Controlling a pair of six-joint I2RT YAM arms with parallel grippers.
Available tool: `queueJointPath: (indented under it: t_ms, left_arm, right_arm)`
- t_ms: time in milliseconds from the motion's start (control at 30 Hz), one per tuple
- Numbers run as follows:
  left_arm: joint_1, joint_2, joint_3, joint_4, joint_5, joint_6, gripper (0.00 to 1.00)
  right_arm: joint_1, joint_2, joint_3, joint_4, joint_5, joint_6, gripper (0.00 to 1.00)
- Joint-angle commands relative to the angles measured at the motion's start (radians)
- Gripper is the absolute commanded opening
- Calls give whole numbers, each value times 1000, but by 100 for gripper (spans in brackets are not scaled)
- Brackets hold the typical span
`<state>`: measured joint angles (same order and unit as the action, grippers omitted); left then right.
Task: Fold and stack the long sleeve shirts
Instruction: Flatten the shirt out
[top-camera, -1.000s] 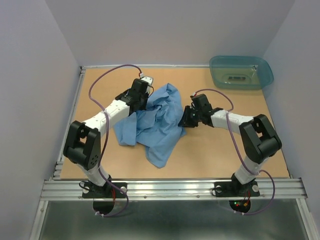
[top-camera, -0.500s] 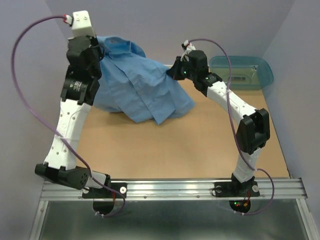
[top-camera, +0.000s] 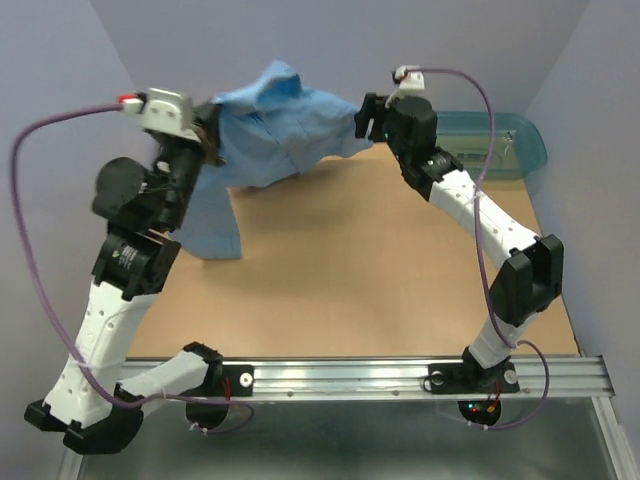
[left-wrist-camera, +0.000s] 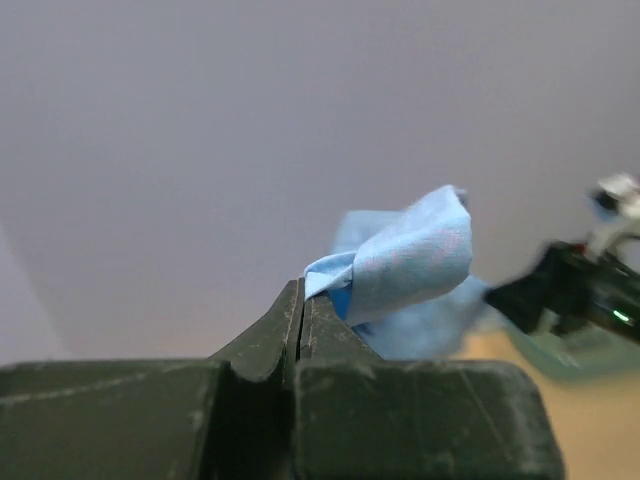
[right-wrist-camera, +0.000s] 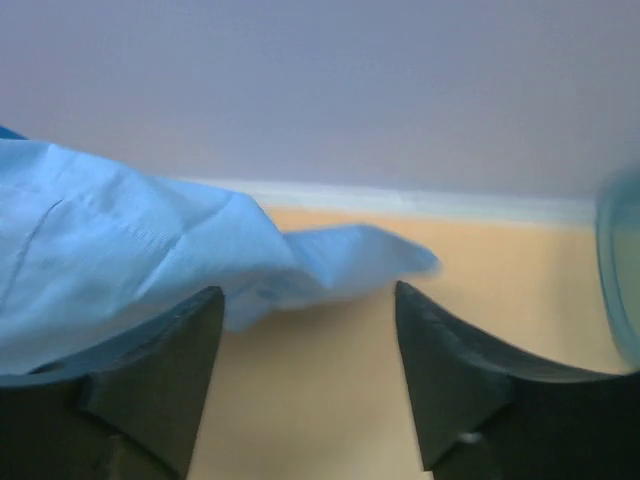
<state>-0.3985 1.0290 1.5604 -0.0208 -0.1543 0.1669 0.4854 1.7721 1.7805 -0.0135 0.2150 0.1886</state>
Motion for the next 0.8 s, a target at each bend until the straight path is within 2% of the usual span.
queueJointPath:
  t_ms: [0,33,67,100,133,233,300,333,400,467,500,567,667,700,767]
  left_arm:
    - [-164,31,-198,16,203,-53,0]
    - [-257,57,-261,39,209,-97,1]
    - [-302,75,-288,44,200,-118,4]
    - [-359,97,-313,48,196,-133,6]
    - [-457,147,-348,59,185,-144,12]
    - [-618,256,-379,100,162,-177,26]
    - [-677,304,-370,110,171,-217,38]
    - [-735,345,-349,111,174,-221,49]
    - [-787,377,-329,111,188,-219,61]
    - [-827,408,-301,111,194,-210,75]
    - [-847,411,-300,113,199,-216,77]
    - [-849,392,-312,119,193,-237,87]
    - [-836,317,-365,131,66,-268,97]
    - [-798,295,-385,136,15,-306,98]
    - [-736,234,-446,136,-1,-358,98]
  right_arm:
    - [-7,-149,-349,-17,186,104,79]
    - [-7,-186,-416,-19,198,142,85]
    - [-8,-274,-546,-19,228,159,88]
    - [-8,-319,-602,-19,236,182,91]
    - [-10,-362,-700,-17,231,183,93]
    - [-13,-532,-782,-58,213,114,98]
    - [-14,-638,-806,-109,283,86,100]
    - [-18,-670,-811,-155,311,81,100]
    - [-21,-732,-820,-195,372,87,100]
    - [-22,-804,-828,-239,403,107,100]
    - [-22,-824,-831,-250,423,135,100]
    - [-22,-858,-842,-281,419,158,100]
    - [-22,-863,-845,-316,373,196,100]
    - [-22,-852,-846,-327,332,206,100]
    - [-22,-835,-845,-333,275,206,100]
